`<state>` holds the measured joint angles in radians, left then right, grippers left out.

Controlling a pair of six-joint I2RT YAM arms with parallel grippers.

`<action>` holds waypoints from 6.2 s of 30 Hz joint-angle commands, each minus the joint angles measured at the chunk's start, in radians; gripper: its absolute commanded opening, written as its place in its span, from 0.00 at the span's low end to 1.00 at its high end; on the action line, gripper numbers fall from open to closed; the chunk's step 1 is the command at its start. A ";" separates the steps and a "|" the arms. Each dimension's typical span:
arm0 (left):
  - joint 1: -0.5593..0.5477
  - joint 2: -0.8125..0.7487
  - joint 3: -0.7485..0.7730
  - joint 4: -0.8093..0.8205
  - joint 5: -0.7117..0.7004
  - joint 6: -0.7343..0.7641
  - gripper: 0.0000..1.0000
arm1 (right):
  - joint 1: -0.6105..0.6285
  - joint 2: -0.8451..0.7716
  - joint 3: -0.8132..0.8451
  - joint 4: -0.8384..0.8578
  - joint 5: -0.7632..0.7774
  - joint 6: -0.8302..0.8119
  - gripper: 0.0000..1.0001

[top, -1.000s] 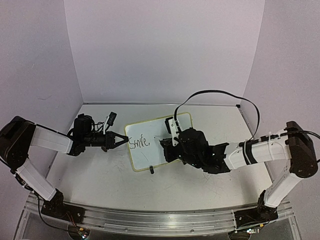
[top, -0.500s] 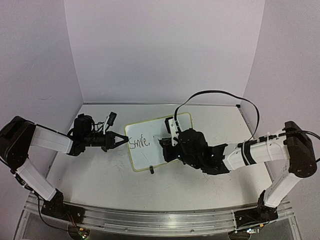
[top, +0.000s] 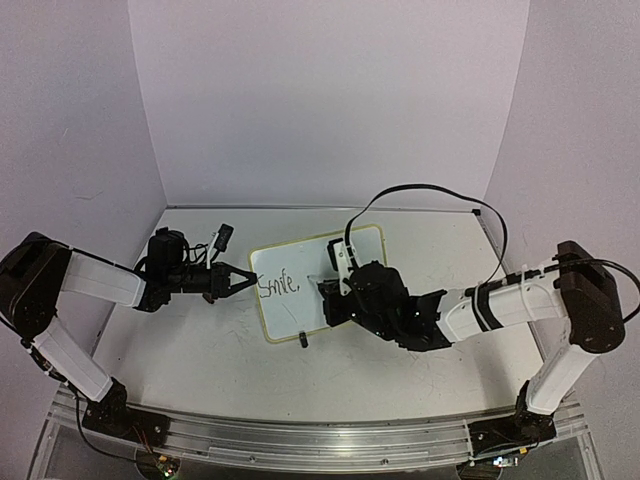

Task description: Write a sentence on the whiteboard

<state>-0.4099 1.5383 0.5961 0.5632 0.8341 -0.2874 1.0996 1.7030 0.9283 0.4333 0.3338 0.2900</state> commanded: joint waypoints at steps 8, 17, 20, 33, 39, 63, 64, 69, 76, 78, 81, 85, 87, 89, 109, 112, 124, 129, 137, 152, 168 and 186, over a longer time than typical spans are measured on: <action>-0.007 -0.020 0.012 -0.062 -0.023 0.019 0.00 | -0.005 0.024 0.057 0.046 0.026 -0.004 0.00; -0.006 -0.014 0.014 -0.063 -0.019 0.021 0.00 | -0.004 0.034 0.059 0.038 0.033 0.011 0.00; -0.006 -0.014 0.014 -0.063 -0.019 0.021 0.00 | -0.006 0.042 0.066 0.033 0.035 0.010 0.00; -0.005 -0.018 0.012 -0.063 -0.022 0.021 0.00 | -0.007 0.064 0.089 0.007 0.015 0.013 0.00; -0.006 -0.016 0.013 -0.063 -0.023 0.022 0.00 | -0.005 0.056 0.068 0.002 0.003 0.032 0.00; -0.007 -0.018 0.016 -0.065 -0.020 0.019 0.00 | -0.004 0.037 0.024 -0.023 -0.008 0.075 0.00; -0.007 -0.018 0.016 -0.065 -0.020 0.018 0.00 | -0.004 0.036 0.023 -0.025 -0.003 0.078 0.00; -0.006 -0.016 0.016 -0.066 -0.021 0.018 0.00 | -0.004 0.029 0.018 -0.035 0.021 0.087 0.00; -0.006 -0.014 0.019 -0.066 -0.020 0.019 0.00 | -0.003 0.014 0.009 -0.050 0.050 0.096 0.00; -0.007 -0.012 0.019 -0.066 -0.020 0.019 0.00 | -0.004 0.012 0.006 -0.055 0.054 0.099 0.00; -0.006 -0.010 0.019 -0.066 -0.020 0.019 0.00 | -0.003 0.006 0.001 -0.060 0.060 0.104 0.00; -0.006 -0.008 0.023 -0.066 -0.018 0.019 0.00 | -0.004 0.006 -0.004 -0.065 0.052 0.107 0.00; -0.006 -0.007 0.024 -0.066 -0.016 0.019 0.00 | -0.003 0.006 -0.006 -0.066 0.044 0.111 0.00; -0.007 -0.006 0.024 -0.066 -0.016 0.019 0.00 | -0.003 0.007 -0.008 -0.067 0.037 0.113 0.00; -0.006 -0.012 0.021 -0.068 -0.018 0.017 0.00 | 0.008 0.044 0.021 -0.062 0.001 0.109 0.00; -0.006 -0.012 0.023 -0.068 -0.018 0.017 0.00 | 0.009 0.058 0.035 -0.060 0.001 0.103 0.00; -0.006 -0.020 0.019 -0.071 -0.020 0.017 0.00 | 0.007 0.069 0.061 -0.048 0.007 0.089 0.00; -0.006 -0.019 0.019 -0.071 -0.020 0.017 0.00 | 0.009 -0.042 -0.026 0.030 -0.037 0.073 0.00; -0.006 -0.016 0.022 -0.074 -0.018 0.017 0.00 | -0.027 -0.047 -0.021 0.040 -0.025 0.074 0.00; -0.007 -0.018 0.024 -0.077 -0.019 0.021 0.00 | -0.036 0.016 0.050 0.046 -0.028 0.049 0.00; -0.006 -0.020 0.022 -0.079 -0.022 0.022 0.00 | -0.044 0.030 0.051 0.002 0.001 0.072 0.00; -0.007 -0.017 0.028 -0.081 -0.021 0.022 0.00 | -0.033 0.010 0.009 -0.018 -0.010 0.102 0.00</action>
<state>-0.4114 1.5307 0.6022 0.5323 0.8196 -0.2848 1.0646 1.7187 0.9447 0.4417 0.3027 0.3741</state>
